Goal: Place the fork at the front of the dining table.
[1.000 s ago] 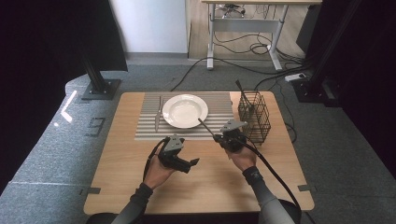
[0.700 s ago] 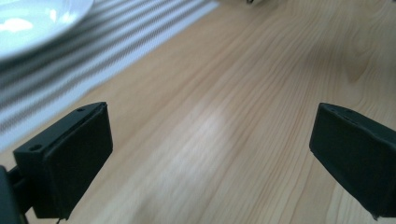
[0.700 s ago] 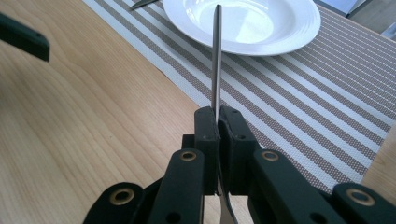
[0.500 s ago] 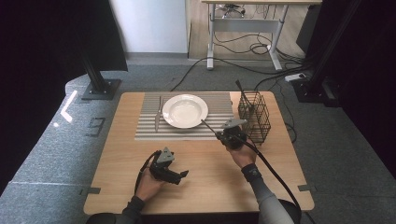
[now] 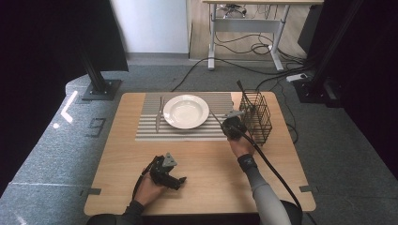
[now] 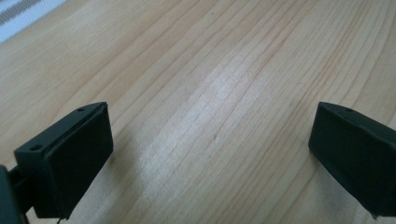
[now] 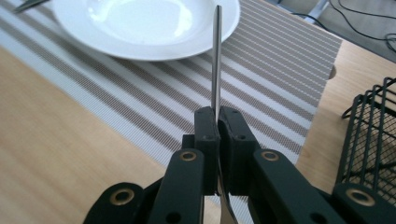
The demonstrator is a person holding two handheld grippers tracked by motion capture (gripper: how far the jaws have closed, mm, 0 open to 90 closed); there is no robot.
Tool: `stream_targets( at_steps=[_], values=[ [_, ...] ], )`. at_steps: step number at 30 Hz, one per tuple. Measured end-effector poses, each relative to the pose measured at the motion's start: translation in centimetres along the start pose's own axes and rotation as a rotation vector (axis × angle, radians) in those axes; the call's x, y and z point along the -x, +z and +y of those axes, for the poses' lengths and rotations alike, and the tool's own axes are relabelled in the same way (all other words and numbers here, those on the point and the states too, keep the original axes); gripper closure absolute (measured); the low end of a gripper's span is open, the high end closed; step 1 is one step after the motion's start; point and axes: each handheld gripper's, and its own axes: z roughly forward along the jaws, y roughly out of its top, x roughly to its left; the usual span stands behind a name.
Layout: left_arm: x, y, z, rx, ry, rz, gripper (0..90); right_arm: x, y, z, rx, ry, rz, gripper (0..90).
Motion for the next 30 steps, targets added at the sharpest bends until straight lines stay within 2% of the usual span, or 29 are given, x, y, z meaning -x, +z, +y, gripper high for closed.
stream_targets(
  at_steps=[3, 8, 15, 21, 30],
  values=[
    [-0.1, 0.1, 0.0, -0.002, -0.018, -0.015, 0.0, 0.3, 0.8, 0.8, -0.012, 0.008, -0.025, 85.3],
    [-0.1, 0.1, 0.0, 0.0, -0.021, -0.016, 0.0, 0.9, 2.3, 1.7, -0.034, 0.011, -0.058, 85.2],
    [-0.2, 0.1, 0.0, -0.002, -0.018, -0.017, 0.0, 1.5, 4.9, 2.1, -0.062, 0.02, -0.066, 85.2],
    [-0.1, 0.1, 0.0, -0.004, -0.021, -0.013, 0.0, 1.8, 7.1, 2.0, -0.093, 0.05, -0.062, 85.2],
    [0.0, 0.1, 0.1, -0.004, -0.027, -0.008, 0.0, 2.5, 9.3, 1.7, -0.127, 0.086, -0.07, 85.1]
  ],
)
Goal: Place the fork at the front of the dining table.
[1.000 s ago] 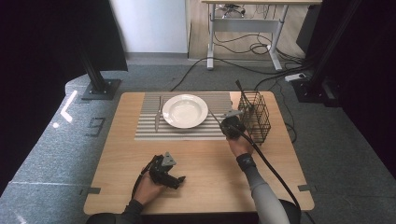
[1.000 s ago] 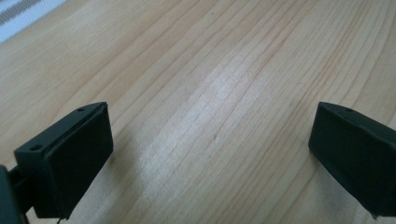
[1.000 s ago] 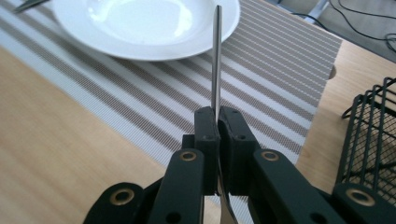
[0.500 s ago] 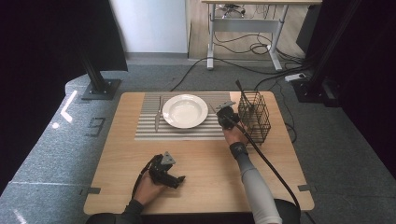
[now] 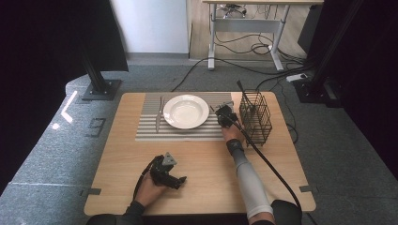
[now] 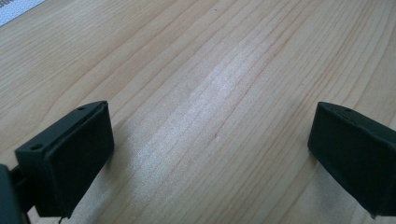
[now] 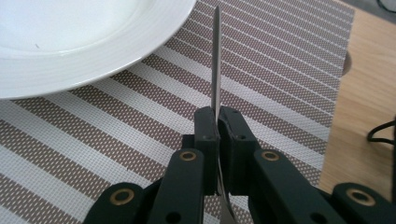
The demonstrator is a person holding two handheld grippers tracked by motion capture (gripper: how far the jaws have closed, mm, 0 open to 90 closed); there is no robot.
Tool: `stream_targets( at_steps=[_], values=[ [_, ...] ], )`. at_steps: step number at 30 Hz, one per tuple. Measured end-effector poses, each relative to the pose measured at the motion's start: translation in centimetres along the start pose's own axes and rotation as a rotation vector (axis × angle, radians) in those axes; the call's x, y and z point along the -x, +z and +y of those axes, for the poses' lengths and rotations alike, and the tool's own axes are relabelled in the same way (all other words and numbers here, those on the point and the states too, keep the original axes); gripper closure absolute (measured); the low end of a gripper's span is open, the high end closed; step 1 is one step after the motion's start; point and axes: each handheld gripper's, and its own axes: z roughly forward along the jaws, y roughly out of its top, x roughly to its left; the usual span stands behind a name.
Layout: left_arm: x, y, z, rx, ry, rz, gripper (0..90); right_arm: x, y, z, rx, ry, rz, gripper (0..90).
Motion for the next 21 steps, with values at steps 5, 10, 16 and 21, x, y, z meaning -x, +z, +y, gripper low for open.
stream_targets(
  at_steps=[5, 10, 16, 21],
  values=[
    [0.0, 0.0, 0.0, 0.0, 0.0, 0.001, 0.1, 0.1, 0.8, -0.2, -0.013, -0.005, 0.001, 85.0],
    [0.0, 0.0, 0.0, 0.0, 0.0, 0.002, 0.1, 0.0, 1.2, -0.4, -0.022, -0.015, 0.009, 84.6],
    [0.0, 0.0, 0.0, 0.001, -0.002, 0.002, 0.1, -0.1, 1.5, -0.6, -0.027, -0.021, 0.014, 84.6],
    [0.0, 0.0, 0.0, 0.001, -0.002, 0.001, 0.2, 0.1, 1.4, -0.5, -0.03, -0.019, 0.026, 80.6]
  ],
)
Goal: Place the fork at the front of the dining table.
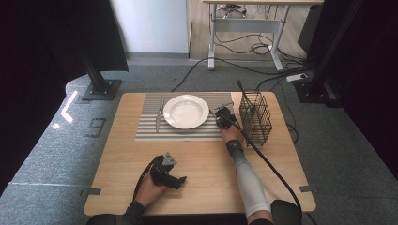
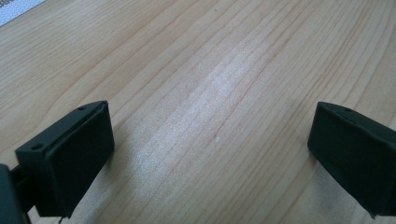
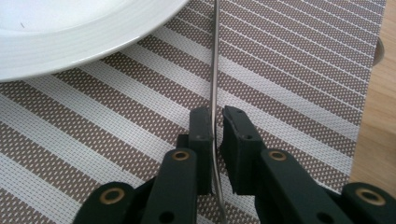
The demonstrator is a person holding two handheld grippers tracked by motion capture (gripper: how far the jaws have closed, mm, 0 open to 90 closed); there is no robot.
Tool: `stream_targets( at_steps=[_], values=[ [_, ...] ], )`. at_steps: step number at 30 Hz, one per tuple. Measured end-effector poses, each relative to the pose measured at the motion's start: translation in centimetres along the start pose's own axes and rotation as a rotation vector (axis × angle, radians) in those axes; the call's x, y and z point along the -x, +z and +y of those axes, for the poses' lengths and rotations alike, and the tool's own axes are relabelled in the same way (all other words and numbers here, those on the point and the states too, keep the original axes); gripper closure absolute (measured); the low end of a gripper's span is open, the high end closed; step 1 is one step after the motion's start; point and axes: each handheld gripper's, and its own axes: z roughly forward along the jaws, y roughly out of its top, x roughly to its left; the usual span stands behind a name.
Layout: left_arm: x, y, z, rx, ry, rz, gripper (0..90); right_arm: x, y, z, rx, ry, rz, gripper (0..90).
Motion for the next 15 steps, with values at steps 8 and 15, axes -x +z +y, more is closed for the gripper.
stream_targets(
  at_steps=[8, 15],
  values=[
    [0.0, 0.0, 0.0, 0.0, 0.001, -0.001, 0.1, -0.3, -1.3, 0.3, 0.018, -0.012, 0.015, 65.2],
    [0.0, 0.0, 0.0, 0.0, 0.002, 0.001, 0.1, -0.9, -3.8, 0.1, 0.024, -0.016, 0.089, 43.4]
  ],
)
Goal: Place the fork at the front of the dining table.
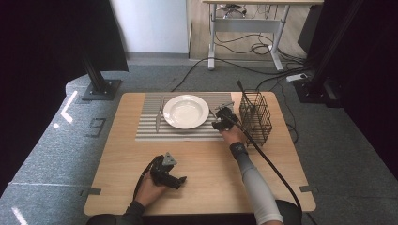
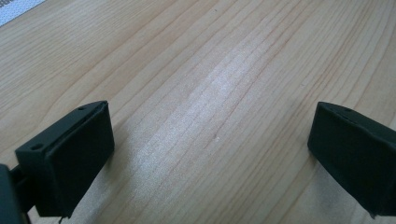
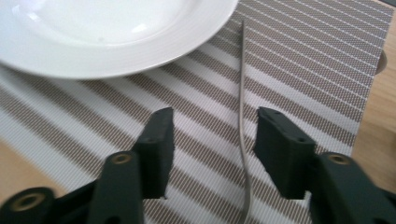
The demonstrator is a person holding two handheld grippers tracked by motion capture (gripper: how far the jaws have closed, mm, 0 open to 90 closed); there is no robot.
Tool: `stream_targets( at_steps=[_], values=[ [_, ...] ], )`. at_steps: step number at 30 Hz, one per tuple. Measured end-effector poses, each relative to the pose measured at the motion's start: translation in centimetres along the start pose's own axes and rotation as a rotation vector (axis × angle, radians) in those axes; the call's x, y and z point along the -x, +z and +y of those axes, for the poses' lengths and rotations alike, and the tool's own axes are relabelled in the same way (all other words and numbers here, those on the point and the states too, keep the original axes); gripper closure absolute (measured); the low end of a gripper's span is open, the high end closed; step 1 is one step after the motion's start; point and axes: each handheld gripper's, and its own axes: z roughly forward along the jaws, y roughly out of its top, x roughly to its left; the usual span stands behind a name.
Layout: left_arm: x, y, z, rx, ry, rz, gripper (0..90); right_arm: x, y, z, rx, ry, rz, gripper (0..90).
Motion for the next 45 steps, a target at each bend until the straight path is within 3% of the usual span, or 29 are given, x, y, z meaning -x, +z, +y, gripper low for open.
stream_targets(
  at_steps=[2, 4, 10, 18, 28, 34, 39, 45],
  values=[
    [0.0, 0.0, 0.0, -0.001, 0.0, 0.0, 0.1, -0.4, -0.6, -0.3, -0.009, -0.011, 0.026, 39.5],
    [0.0, 0.0, 0.0, -0.001, -0.001, -0.001, 0.1, -0.8, -1.2, -0.8, -0.001, -0.034, 0.02, 36.0],
    [0.0, 0.0, 0.0, 0.0, -0.002, -0.001, 0.1, -1.8, -1.8, -2.7, 0.009, -0.043, 0.069, 34.8],
    [0.0, 0.0, 0.0, -0.001, -0.001, -0.001, 0.1, -1.2, -1.1, -4.1, -0.003, -0.02, 0.072, 34.9],
    [0.0, 0.0, 0.0, -0.001, -0.002, 0.0, 0.2, -0.7, -1.8, -4.3, -0.002, -0.028, -0.004, 29.3],
    [0.0, 0.0, 0.0, -0.001, -0.002, 0.0, 0.2, -0.4, -2.1, -4.4, -0.027, -0.024, -0.102, 19.0],
    [0.0, 0.0, 0.0, -0.001, -0.002, 0.0, 0.1, -0.3, -1.6, -4.5, -0.047, -0.038, -0.148, 19.4],
    [0.0, 0.0, 0.0, -0.001, -0.002, 0.0, 0.1, -0.4, -1.1, -4.6, -0.07, -0.045, -0.158, 20.8]
  ],
)
